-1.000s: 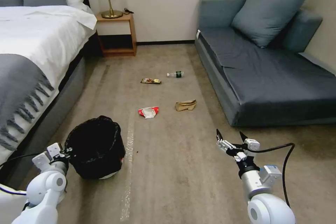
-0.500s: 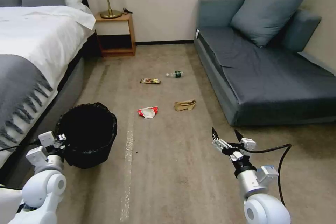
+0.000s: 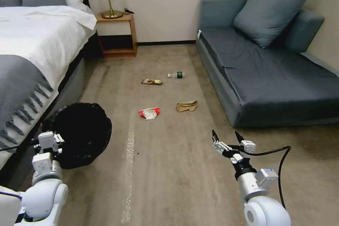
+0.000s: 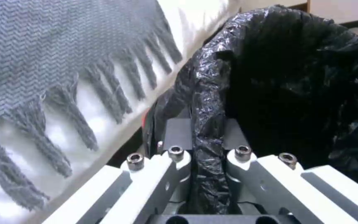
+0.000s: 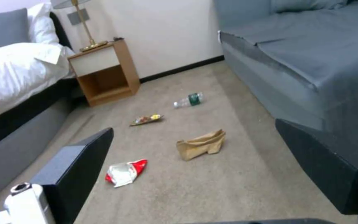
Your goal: Pick up the trash bin, then pick up the garbage on the floor and place it into the trash bin.
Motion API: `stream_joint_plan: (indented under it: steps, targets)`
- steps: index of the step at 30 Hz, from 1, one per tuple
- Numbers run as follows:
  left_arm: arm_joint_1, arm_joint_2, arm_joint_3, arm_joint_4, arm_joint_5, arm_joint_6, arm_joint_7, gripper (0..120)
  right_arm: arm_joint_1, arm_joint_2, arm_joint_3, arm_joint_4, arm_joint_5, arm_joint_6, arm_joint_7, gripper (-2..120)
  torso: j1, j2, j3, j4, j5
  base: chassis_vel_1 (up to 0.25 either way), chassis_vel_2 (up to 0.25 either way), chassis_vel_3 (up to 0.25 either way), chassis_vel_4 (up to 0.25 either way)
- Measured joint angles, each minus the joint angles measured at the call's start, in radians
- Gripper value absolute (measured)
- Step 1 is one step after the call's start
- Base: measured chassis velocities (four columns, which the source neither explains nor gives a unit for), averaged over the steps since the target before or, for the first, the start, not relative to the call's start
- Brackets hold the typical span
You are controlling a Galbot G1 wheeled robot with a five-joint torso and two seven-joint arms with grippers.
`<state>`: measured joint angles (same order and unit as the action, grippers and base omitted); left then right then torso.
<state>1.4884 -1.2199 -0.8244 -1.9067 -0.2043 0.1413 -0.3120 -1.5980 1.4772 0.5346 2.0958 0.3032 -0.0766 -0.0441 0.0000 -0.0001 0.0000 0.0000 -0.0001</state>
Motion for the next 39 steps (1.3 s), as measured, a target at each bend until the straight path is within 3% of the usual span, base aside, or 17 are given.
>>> stream_joint_plan:
  steps: [9, 19, 39]
  targets:
    - [0.013, -0.006, 0.000, 0.019, -0.004, -0.035, 0.000, 6, -0.002, 0.002, 0.003, -0.015, -0.011, 0.032, -0.008, 100, 0.000, 0.000, 0.000, 0.0000, 0.0001, 0.000, 0.000, 0.000, 0.000]
    - [0.022, -0.008, 0.000, 0.023, -0.011, -0.036, 0.003, 6, 0.003, 0.006, 0.003, -0.026, -0.013, 0.032, -0.008, 100, 0.000, 0.000, 0.000, 0.0001, 0.0002, -0.025, 0.015, 0.032, -0.023]
    - [-0.012, -0.005, 0.009, 0.057, -0.013, -0.036, 0.005, 6, 0.023, 0.007, 0.010, -0.053, -0.013, 0.038, -0.014, 100, 0.000, 0.000, 0.000, 0.0000, 0.0001, -0.069, 0.074, 0.071, -0.072]
